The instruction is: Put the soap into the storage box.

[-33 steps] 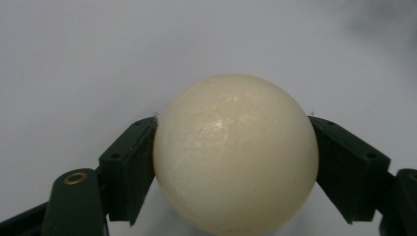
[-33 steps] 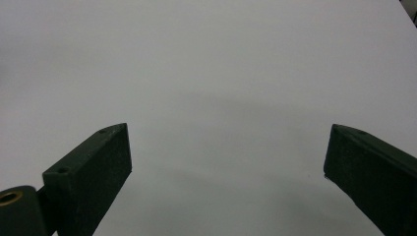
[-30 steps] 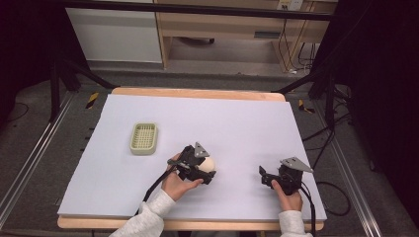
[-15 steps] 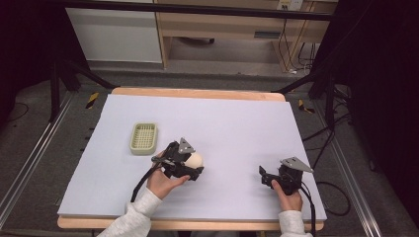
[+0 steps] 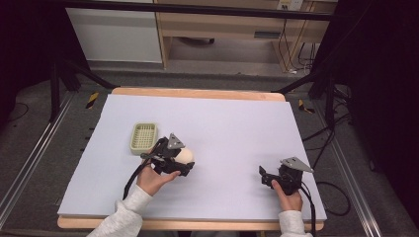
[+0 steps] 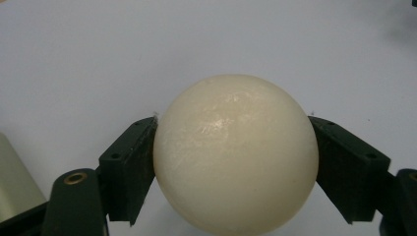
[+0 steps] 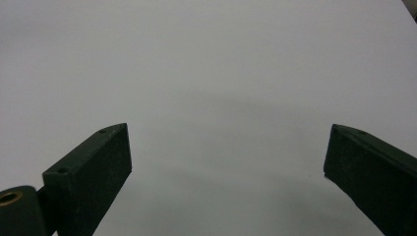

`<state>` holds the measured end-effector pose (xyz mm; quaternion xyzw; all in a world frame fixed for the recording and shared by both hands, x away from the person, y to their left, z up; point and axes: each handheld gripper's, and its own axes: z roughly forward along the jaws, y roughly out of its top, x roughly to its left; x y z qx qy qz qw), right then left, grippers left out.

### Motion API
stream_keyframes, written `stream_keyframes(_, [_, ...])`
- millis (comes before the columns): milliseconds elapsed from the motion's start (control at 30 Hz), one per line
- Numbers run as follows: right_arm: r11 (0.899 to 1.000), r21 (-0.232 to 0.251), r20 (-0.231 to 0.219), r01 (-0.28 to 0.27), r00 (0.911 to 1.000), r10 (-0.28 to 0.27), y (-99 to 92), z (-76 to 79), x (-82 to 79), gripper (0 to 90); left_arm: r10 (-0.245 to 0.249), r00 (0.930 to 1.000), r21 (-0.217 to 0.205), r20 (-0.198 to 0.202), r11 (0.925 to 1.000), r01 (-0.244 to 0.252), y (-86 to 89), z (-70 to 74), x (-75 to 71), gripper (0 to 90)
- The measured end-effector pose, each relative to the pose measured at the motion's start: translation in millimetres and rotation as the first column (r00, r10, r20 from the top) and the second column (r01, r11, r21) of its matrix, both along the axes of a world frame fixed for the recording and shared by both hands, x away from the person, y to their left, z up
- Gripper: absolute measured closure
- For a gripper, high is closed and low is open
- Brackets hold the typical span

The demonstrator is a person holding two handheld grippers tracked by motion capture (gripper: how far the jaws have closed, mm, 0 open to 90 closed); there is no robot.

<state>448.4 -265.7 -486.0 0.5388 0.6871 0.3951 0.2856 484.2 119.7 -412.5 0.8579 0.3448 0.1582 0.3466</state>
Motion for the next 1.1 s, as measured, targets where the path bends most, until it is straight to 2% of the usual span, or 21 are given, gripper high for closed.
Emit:
stream_keyframes(167, [1.0,-0.001,0.001,0.0,1.0,0.0,0.0,0.0,0.0,4.4,0.01,0.9999,-0.001,0.007,1.0,-0.01,6.2,3.5,1.4,22.4])
stream_keyframes(467, [1.0,-0.001,-0.001,0.001,1.0,-0.001,0.0,0.0,0.1,4.4,0.052,0.9984,-0.017,0.023,0.9985,-0.052,28.6,14.2,6.0,22.4])
stream_keyframes(867, [1.0,-0.004,-0.002,0.003,1.0,-0.003,0.1,-0.2,0.5,4.4,0.103,0.9938,-0.028,0.043,0.9945,-0.101,53.0,25.1,13.8,22.4])
stream_keyframes(1100, [1.0,-0.009,-0.001,0.001,1.0,-0.001,0.1,-0.4,0.8,4.4,0.147,0.9882,-0.035,0.043,0.9887,-0.146,64.7,25.6,21.2,22.4])
